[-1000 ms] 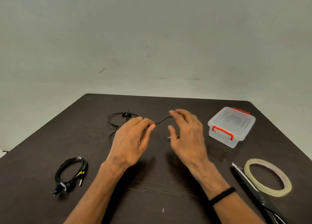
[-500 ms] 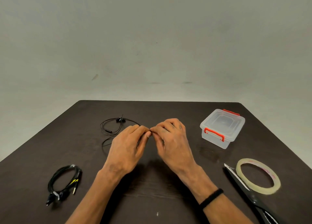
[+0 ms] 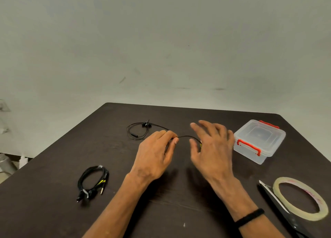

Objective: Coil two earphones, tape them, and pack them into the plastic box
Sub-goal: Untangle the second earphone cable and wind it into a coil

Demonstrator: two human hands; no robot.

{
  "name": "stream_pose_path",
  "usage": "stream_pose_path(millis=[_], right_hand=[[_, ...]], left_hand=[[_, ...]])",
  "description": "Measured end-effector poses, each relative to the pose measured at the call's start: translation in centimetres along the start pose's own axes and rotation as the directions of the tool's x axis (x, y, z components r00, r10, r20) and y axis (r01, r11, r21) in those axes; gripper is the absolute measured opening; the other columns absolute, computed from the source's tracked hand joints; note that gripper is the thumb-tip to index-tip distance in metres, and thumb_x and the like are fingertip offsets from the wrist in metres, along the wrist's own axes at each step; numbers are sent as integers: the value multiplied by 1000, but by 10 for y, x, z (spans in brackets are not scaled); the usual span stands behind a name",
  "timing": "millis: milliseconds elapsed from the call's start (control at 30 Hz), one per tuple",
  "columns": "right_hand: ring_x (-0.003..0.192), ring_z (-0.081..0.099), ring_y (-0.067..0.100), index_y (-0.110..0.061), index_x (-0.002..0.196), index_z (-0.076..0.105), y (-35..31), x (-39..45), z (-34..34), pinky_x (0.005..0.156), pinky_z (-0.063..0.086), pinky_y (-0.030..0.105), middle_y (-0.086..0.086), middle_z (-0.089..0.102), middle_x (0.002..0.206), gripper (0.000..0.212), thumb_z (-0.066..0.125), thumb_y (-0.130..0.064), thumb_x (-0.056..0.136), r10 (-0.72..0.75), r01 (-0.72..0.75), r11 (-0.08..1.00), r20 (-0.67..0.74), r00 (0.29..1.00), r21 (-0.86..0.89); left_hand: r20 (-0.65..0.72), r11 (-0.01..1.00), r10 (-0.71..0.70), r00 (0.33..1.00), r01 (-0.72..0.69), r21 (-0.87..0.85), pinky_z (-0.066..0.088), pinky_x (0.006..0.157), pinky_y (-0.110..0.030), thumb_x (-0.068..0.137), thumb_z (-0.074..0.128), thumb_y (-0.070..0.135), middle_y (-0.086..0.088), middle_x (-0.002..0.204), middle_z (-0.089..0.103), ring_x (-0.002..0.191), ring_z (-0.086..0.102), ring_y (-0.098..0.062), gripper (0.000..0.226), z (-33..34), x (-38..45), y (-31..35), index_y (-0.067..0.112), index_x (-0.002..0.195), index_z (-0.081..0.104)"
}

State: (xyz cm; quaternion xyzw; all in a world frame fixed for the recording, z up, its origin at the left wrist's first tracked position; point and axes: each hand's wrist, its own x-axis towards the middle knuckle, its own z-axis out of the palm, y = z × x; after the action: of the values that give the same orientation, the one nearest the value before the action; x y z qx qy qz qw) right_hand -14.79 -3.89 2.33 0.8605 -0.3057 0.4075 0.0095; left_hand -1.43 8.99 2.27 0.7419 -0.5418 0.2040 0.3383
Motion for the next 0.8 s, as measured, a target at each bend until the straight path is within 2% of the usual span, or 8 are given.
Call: stream_pose_path(millis=[100, 167, 300, 400, 500, 600, 700, 800], right_hand=[[110, 62, 26, -25, 126, 73, -14, -4, 4, 101, 46, 60, -6, 74, 117, 39, 78, -18, 88, -199, 197, 978, 19, 980, 69], [97, 66, 27, -22, 116, 77, -16, -4, 5, 92, 52, 56, -5, 78, 99, 32, 80, -11, 87, -209, 207, 974, 10, 978, 88], [84, 72, 30, -25, 121, 77, -5, 5, -4, 78, 59, 44, 2, 80, 93, 25, 70, -20, 98, 135, -130, 967, -10, 991, 219], [106, 71, 27, -24, 132, 72, 12, 9, -6, 93, 57, 41, 1, 78, 119, 36, 61, -14, 99, 343, -344, 890, 58, 938, 301], [131, 55, 26, -19, 145, 62, 7, 6, -9, 107, 47, 40, 2, 65, 141, 62, 64, 3, 87, 117, -137, 940, 83, 990, 312], [131, 52, 20, -21, 142, 63, -7, -1, -5, 112, 42, 44, -3, 62, 142, 58, 75, -13, 86, -192, 172, 932, 34, 981, 318], [111, 65, 17, -21, 130, 72, -14, -5, 1, 111, 43, 55, -7, 73, 119, 35, 72, -19, 94, -266, 261, 930, -16, 964, 257], [93, 71, 17, -20, 117, 77, -8, -3, 3, 98, 51, 52, -6, 76, 103, 22, 70, -16, 97, -226, 232, 942, -51, 973, 241]], left_hand=[[10, 1000, 23, 1000, -23, -6, 49, 74, -30, 108, 51, 35, 12, 91, 62, 83, 57, -8, 17, 3, -1, 4, 24, 103, 64], [-5, 1000, 4, 1000, -5, -7, 49, 73, -29, 107, 51, 37, 13, 89, 62, 81, 57, -7, 19, 1, -1, 4, 26, 101, 64], [-31, 998, -58, 998, 58, -13, 50, 69, -32, 106, 48, 41, 12, 82, 61, 76, 56, -8, 23, -5, 1, -1, 28, 95, 62], [-31, 998, -68, 997, 67, -19, 50, 66, -34, 106, 48, 37, 13, 78, 59, 72, 55, -9, 20, -8, 1, 0, 28, 91, 59], [-21, 998, -58, 998, 58, -11, 48, 64, -32, 106, 48, 35, 12, 77, 56, 71, 54, -9, 19, -8, 0, 5, 27, 90, 56], [-24, 999, -34, 999, 34, -20, 46, 63, -29, 107, 48, 35, 15, 77, 53, 71, 52, -8, 18, -6, -1, 6, 26, 93, 55], [-29, 999, 3, 1000, -4, -35, 43, 63, -24, 107, 49, 32, 18, 79, 49, 70, 48, -6, 16, -6, -2, 5, 25, 94, 55], [-12, 1000, -1, 1000, 0, -27, 45, 66, -31, 107, 47, 32, 14, 78, 55, 70, 50, -9, 17, -6, 0, 5, 25, 94, 56]])
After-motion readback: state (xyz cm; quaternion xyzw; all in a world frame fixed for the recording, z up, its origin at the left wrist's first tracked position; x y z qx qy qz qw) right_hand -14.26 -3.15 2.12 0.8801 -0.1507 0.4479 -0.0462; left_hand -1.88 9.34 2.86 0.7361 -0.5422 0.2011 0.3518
